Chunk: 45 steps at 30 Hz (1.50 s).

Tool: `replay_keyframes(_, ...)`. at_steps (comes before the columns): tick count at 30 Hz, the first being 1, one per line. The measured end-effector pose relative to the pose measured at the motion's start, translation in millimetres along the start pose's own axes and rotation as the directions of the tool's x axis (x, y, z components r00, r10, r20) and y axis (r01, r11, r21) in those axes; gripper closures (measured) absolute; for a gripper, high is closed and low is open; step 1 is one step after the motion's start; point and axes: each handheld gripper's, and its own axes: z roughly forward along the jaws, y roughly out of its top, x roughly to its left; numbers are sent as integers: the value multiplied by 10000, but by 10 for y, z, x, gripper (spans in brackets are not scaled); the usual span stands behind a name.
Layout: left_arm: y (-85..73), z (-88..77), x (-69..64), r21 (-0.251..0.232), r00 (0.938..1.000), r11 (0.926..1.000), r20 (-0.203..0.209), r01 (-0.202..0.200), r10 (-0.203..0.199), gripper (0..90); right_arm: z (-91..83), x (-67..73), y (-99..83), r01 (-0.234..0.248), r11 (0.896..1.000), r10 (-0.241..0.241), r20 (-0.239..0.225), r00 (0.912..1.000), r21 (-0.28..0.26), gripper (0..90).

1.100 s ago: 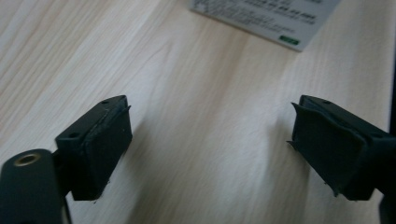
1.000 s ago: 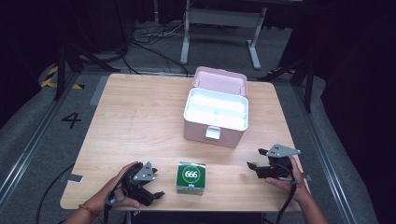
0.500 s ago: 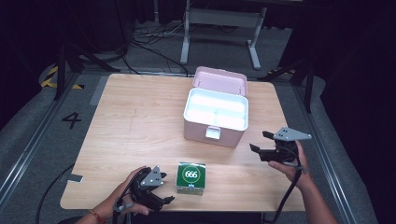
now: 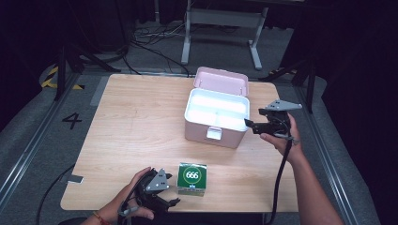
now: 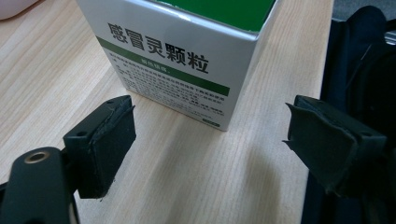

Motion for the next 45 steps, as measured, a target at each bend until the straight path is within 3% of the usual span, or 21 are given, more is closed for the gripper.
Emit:
replay_keyframes(2, -1, 22, 5, 46, 9997, 9998, -145, -199, 200, 158, 98, -25, -2, -39, 9995, 41, -50, 10000, 304, 259)
replay_keyframes(4, -1, 42, 15, 76, 9993, 9998, -331, -185, 187, 158, 211, -50, -12, -62, 9989, 72, -209, 9998, 464, 260)
replay_keyframes(9, -14, 97, 69, 233, 9995, 9997, -317, -41, 49, 165, 350, -60, -20, -79, 9961, 126, -537, 9985, 875, 271)
replay_keyframes(10, -14, 97, 69, 233, 9995, 9997, -317, -41, 49, 167, 350, -60, -20, -79, 9961, 126, -537, 9985, 875, 271)
replay_keyframes(12, -22, 104, 77, 206, 9994, 9997, -318, -118, 124, 170, 378, -82, -19, -212, 9955, 310, -1059, 9939, 919, 290)
replay_keyframes(14, -27, 113, 82, 239, 9995, 9997, -323, 32, -24, 171, 382, -84, -18, -207, 9955, 306, -1074, 9937, 924, 286)
replay_keyframes(19, -25, 133, 92, 371, 9993, 9993, -358, -90, 103, 188, 383, -105, -40, -424, 9939, 579, -1550, 9862, 1018, 281)
replay_keyframes(23, -29, 139, 87, 406, 9993, 9991, -340, -135, 149, 192, 373, -62, -31, -296, 9933, 480, -1651, 9851, 1121, 281)
replay_keyframes(25, -31, 136, 93, 398, 9992, 9992, -389, -96, 112, 193, 379, -32, -25, -167, 9937, 365, -1784, 9833, 1113, 281)
replay_keyframes(27, -36, 125, 95, 322, 9990, 9995, -448, 13, 1, 196, 395, 104, -3, -114, 9940, 319, -1879, 9817, 1089, 280)
replay_keyframes(28, -36, 125, 95, 322, 9990, 9995, -448, 13, 1, 198, 395, 104, -3, -114, 9940, 319, -1879, 9817, 1089, 280)
replay_keyframes(29, -42, 108, 97, 271, 9987, 9996, -515, 25, -11, 201, 401, 207, 20, 74, 9939, 131, -1851, 9826, 1100, 276)
replay_keyframes(32, -52, 85, 97, 326, 9983, 9995, -575, 61, -42, 201, 412, 304, 39, 191, 9941, 13, -1871, 9823, 1072, 275)
replay_keyframes(38, -63, 58, 105, 206, 9981, 9997, -606, 92, -79, 201, 398, 500, 44, 472, 9939, -239, -2222, 9747, 1001, 280)
replay_keyframes(41, -59, 67, 96, 244, 9980, 9997, -639, 21, -6, 202, 351, 572, 41, 607, 9937, -426, -1828, 9822, 945, 298)
replay_keyframes(45, -54, 68, 93, 284, 9979, 9996, -647, -66, 84, 204, 328, 595, 40, 763, 9924, -585, -1759, 9827, 962, 291)
